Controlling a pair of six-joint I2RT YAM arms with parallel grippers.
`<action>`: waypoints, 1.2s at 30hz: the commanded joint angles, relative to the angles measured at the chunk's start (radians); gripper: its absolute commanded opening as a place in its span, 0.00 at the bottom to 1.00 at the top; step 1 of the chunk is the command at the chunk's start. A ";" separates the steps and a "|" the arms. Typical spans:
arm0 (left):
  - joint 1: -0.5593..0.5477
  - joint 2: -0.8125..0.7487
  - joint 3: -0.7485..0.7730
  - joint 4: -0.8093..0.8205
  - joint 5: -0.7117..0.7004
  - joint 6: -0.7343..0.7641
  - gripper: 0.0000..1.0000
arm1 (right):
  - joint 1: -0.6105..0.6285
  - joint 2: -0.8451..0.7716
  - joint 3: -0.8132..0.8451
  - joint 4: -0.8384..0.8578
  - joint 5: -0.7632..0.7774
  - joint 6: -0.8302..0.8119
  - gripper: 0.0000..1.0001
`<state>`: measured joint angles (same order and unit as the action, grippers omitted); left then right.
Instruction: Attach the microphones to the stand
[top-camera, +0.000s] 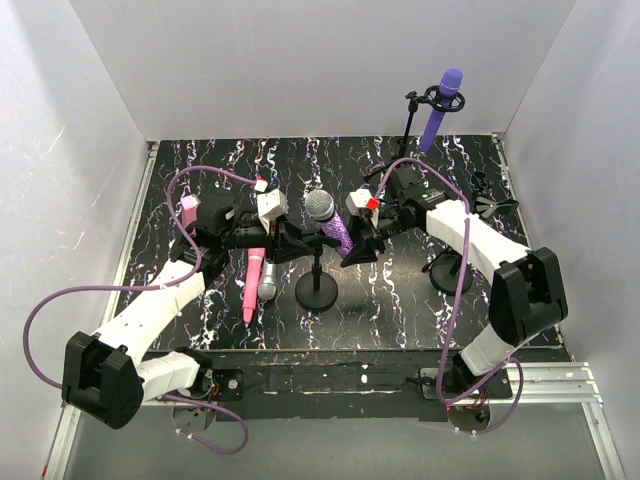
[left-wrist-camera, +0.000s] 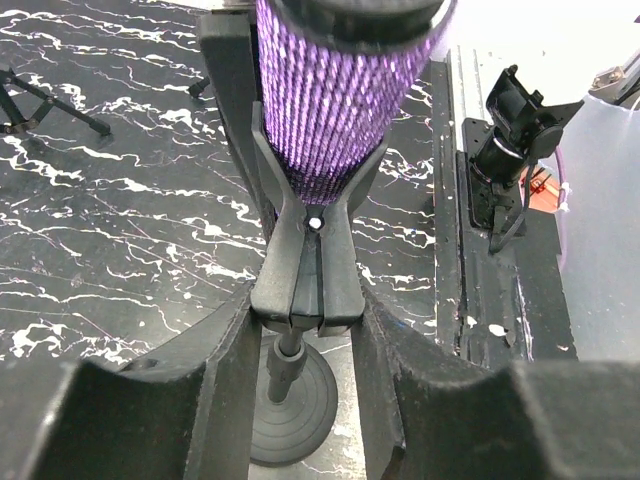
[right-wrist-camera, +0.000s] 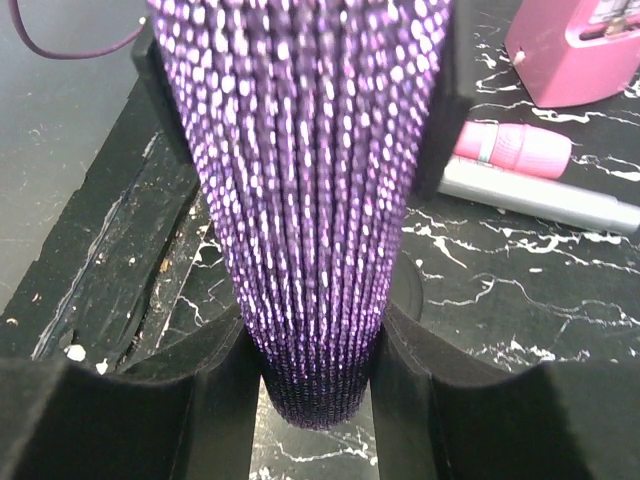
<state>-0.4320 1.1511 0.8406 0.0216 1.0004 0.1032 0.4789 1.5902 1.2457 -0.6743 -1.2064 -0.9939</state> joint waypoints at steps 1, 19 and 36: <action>-0.004 -0.005 -0.029 0.073 0.044 -0.071 0.01 | 0.066 0.019 0.008 0.134 0.011 0.079 0.01; -0.005 -0.071 -0.063 0.097 -0.026 -0.174 0.86 | 0.063 -0.028 -0.080 0.308 0.077 0.304 0.41; -0.004 -0.151 0.005 -0.088 -0.062 -0.022 0.98 | -0.014 -0.171 -0.069 0.197 0.116 0.279 0.88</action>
<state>-0.4358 1.0042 0.7883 -0.0368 0.9318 0.0311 0.4896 1.4460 1.1290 -0.3977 -1.0939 -0.6991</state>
